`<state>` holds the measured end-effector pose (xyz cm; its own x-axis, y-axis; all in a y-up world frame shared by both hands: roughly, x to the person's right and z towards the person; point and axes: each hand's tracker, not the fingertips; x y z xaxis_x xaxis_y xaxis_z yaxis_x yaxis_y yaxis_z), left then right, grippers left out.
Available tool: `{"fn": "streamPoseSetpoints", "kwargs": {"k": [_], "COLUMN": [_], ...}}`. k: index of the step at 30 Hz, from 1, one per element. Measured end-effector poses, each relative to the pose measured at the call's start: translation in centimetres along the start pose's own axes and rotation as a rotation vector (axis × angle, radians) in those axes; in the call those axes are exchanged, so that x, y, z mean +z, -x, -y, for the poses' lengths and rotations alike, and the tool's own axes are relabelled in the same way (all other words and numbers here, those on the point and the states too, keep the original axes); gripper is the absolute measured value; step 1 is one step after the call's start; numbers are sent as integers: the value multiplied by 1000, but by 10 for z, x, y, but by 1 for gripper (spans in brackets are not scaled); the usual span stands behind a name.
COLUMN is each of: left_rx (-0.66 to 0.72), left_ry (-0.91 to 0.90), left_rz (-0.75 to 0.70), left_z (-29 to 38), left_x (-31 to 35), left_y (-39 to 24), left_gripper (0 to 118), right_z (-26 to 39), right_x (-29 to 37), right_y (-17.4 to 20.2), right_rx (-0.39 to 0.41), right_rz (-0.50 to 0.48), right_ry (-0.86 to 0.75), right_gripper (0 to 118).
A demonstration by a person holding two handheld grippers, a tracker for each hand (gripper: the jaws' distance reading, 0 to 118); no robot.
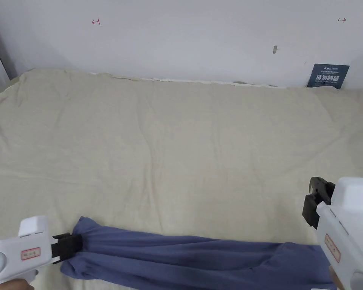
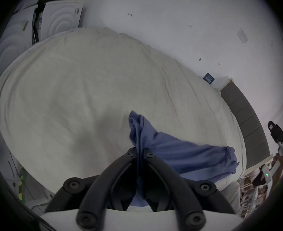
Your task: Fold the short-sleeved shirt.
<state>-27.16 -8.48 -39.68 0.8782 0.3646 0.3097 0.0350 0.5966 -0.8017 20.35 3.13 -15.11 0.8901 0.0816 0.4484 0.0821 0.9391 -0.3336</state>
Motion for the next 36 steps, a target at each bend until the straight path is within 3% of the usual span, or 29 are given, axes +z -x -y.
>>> {"fn": "streamPoseSetpoints", "kwargs": {"k": [4, 7, 10, 15, 24, 27, 28, 29, 30, 31, 32, 36], "left_rx": [-17, 54, -45, -111, -214, -164, -148, -140, -122, -105, -104, -159], "left_ry": [-25, -33, -40, 20, 186, 253, 274, 281, 284, 289, 298, 207], "left_rz": [-94, -107, -134, 61, 164, 178, 187, 196, 217, 229, 226, 233], "left_z": [-7, -7, -3, 6, 42, 53, 56, 58, 60, 61, 62, 61], "left_x": [27, 39, 40, 19, -67, -88, -92, -95, -98, -99, -99, -82], "left_y": [12, 17, -10, -87, -200, -212, -212, -214, -214, -214, -216, -220], "left_gripper": [7, 7, 7, 7, 7, 8, 16, 33, 60, 96, 115, 113], "right_z": [-1, 0, 1, 6, 14, 17, 17, 18, 19, 19, 20, 20], "right_x": [4, 7, 9, 14, 24, 25, 25, 25, 26, 26, 26, 28], "right_y": [-4, -8, -11, -15, -28, -37, -39, -43, -46, -49, -51, -56], "right_rx": [-13, -24, -29, -43, -49, -50, -48, -49, -52, -55, -58, -64], "right_rz": [-4, -9, -10, -5, -8, 8, 16, 23, 29, 33, 39, 54], "right_ry": [-15, -19, -20, -25, -9, -5, -2, 1, 4, 8, 10, 12], "right_gripper": [2, 2, 2, 2, 2, 2, 2, 2, 2, 2, 2, 2]}}
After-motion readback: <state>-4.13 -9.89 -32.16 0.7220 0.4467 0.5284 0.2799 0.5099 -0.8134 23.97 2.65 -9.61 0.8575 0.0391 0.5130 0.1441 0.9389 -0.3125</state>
